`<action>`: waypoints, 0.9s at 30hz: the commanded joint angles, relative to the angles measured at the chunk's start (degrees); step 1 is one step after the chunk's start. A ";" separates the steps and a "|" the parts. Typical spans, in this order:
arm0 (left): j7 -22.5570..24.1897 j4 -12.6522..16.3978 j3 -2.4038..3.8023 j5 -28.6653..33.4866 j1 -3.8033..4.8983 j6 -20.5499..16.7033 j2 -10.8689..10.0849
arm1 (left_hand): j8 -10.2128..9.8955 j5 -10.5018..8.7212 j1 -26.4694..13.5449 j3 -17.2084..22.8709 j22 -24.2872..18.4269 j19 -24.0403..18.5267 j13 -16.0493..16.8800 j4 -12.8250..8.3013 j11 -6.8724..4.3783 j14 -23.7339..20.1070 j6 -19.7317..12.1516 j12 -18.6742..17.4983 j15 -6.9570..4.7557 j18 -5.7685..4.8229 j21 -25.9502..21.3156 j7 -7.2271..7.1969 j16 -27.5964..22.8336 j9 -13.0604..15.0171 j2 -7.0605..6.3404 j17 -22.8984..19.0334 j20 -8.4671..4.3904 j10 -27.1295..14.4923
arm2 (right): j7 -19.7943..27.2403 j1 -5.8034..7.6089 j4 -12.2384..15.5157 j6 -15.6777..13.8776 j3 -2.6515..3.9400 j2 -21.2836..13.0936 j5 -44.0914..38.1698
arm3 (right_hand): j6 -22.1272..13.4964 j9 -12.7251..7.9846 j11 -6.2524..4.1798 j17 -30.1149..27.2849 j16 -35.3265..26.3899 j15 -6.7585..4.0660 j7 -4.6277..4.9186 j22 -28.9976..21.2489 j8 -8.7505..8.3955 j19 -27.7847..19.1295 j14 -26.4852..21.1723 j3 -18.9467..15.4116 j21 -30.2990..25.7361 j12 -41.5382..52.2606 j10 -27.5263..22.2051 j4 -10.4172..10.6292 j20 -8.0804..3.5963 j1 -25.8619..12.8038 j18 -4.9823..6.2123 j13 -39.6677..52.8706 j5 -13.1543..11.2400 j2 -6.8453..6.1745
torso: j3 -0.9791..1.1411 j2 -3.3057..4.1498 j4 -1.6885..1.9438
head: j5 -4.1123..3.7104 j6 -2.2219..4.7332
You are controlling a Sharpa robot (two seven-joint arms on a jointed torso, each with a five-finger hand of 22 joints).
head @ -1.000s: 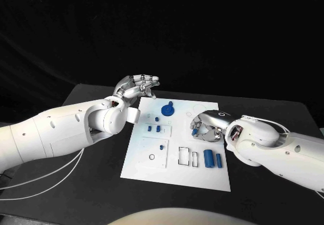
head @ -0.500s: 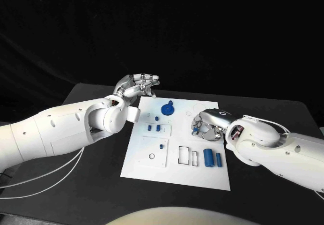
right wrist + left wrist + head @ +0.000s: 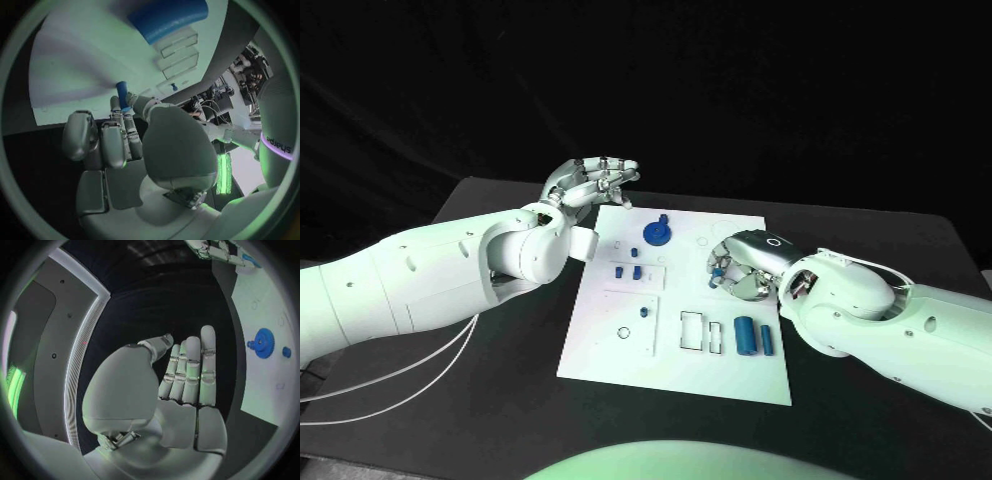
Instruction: Assemble the parts on the task board
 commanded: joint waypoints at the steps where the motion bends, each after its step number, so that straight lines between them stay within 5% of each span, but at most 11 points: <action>1: 0.17 0.08 0.04 -0.25 0.03 0.87 0.05 | 0.21 0.13 -0.46 -0.08 -0.09 0.01 0.07 -0.39 0.01 -0.52 -0.38 0.22 -0.06 0.81 -0.26 0.13 0.19 0.08 -0.02 -0.07 0.27 -0.27 | -0.81 0.00 0.80 -3.49 0.08 -0.40 -2.38 | -0.38 3.00 -1.37 0.07 0.38 -0.29 -0.04 5.10 2.17 0.02 0.99 1.00 0.33 -0.30 1.91 -0.59 -0.34 -0.79 -0.65 0.03 0.26 0.34 | -0.02 -0.01 -0.02 | 0.07 -0.02; 9: 0.16 -0.04 0.03 -0.25 0.03 0.85 0.12 | 0.21 0.13 -0.46 -0.08 -0.09 0.01 0.07 -0.39 0.01 -0.52 -0.38 0.22 -0.06 0.81 -0.26 0.13 0.19 0.08 -0.02 -0.07 0.27 -0.27 | 0.43 0.32 5.44 -9.15 0.66 -2.45 -1.28 | -0.58 3.35 -1.32 0.33 0.51 -0.25 0.07 5.55 2.50 0.40 1.06 1.60 1.12 -0.58 2.02 -1.18 -0.32 -1.09 -0.82 0.07 0.33 -0.10 | -0.04 -0.05 -0.05 | 0.20 -0.06; 17: 0.17 -0.13 0.03 -0.25 0.02 0.92 0.25 | 0.26 0.14 -0.43 -0.04 -0.10 0.00 0.09 -0.44 0.01 -0.55 -0.44 0.28 -0.06 0.81 -0.26 0.13 0.20 0.09 0.05 -0.08 0.27 -0.33 | 1.89 0.45 9.69 -11.54 1.07 -2.42 0.87 | -0.67 3.55 -1.30 0.38 0.55 -0.24 0.11 5.63 2.70 0.44 1.09 1.91 1.19 -0.69 2.14 -1.54 -0.31 -1.21 -0.83 0.12 0.34 -0.32 | 0.02 -0.06 -0.08 | 0.54 -0.14; 27: 0.14 -0.34 0.03 -0.26 0.01 1.17 0.66 | 0.26 0.14 -0.43 -0.04 -0.10 0.00 0.09 -0.44 0.01 -0.55 -0.44 0.28 -0.06 0.81 -0.26 0.13 0.20 0.09 0.05 -0.08 0.27 -0.33 | 4.43 -2.50 9.49 -10.68 0.91 2.45 3.50 | -0.83 3.67 -1.24 0.30 0.53 -0.20 0.21 5.49 2.79 0.26 1.08 2.05 0.80 -0.84 2.07 -1.81 -0.29 -1.37 -0.74 0.13 0.37 -0.51 | -0.01 -0.09 0.05 | 1.10 -0.14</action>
